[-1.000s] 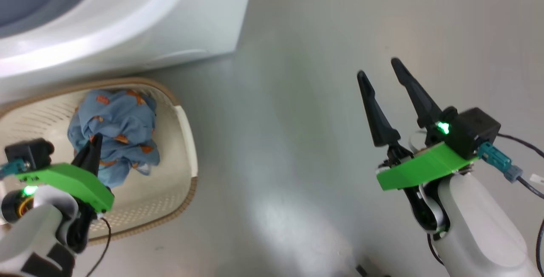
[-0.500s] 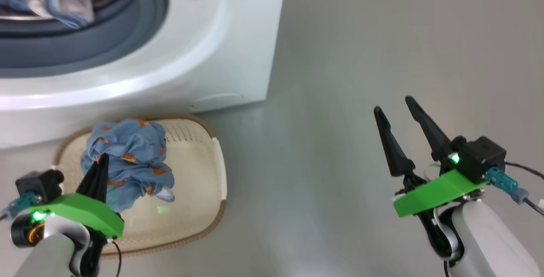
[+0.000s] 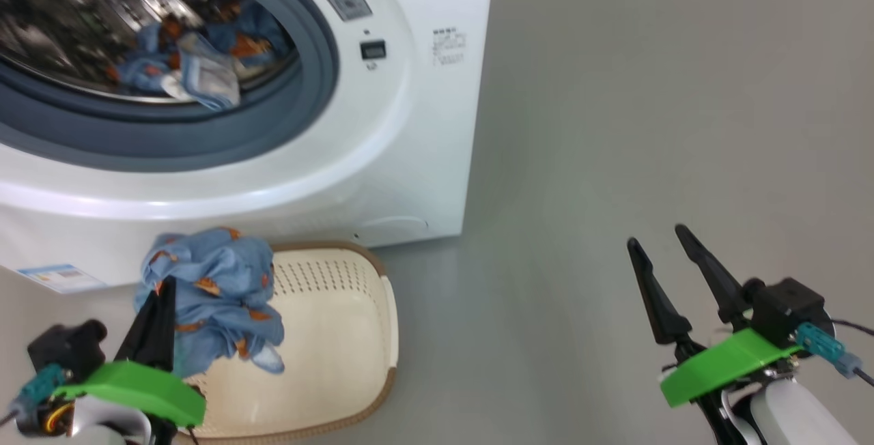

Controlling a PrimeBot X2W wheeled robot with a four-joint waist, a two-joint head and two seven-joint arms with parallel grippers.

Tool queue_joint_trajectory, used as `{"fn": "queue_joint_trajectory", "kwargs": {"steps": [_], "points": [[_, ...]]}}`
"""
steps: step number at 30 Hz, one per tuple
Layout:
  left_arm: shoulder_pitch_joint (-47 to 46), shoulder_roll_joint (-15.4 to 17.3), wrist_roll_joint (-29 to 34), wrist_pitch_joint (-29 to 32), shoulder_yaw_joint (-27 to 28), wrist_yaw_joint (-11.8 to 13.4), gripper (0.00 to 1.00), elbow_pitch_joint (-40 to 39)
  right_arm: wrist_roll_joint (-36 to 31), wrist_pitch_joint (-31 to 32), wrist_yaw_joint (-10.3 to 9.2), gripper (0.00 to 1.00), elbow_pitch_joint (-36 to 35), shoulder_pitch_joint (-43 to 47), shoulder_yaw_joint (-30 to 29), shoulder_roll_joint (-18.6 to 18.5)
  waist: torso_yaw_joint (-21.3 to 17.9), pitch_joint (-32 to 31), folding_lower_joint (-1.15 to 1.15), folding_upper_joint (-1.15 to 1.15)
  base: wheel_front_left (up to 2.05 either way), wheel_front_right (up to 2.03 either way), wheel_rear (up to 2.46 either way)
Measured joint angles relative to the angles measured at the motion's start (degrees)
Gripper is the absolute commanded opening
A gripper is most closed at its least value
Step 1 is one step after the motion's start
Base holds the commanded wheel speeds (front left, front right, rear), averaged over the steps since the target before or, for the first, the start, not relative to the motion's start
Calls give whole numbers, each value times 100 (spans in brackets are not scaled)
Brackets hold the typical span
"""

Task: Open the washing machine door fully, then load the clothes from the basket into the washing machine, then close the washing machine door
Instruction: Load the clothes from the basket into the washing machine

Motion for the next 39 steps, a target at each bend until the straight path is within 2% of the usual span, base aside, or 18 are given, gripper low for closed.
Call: {"fn": "queue_joint_trajectory", "kwargs": {"steps": [19, 32, 39], "points": [[1795, -341, 994, -1, 1002, 0, 0, -1900, 241, 1, 0, 100, -78, 965, -377, -178, 395, -1090, 0, 0, 0, 0, 0], [2093, -487, 1087, -1, 1248, 0, 0, -2263, 240, 1, 0, 100, -155, 969, -465, -167, 403, -949, 0, 0, 0, 0, 0], [1634, -472, 953, -1, 1277, 0, 0, -2164, 215, 1, 0, 100, -201, 914, -446, -90, 357, -673, 0, 0, 0, 0, 0]]}}
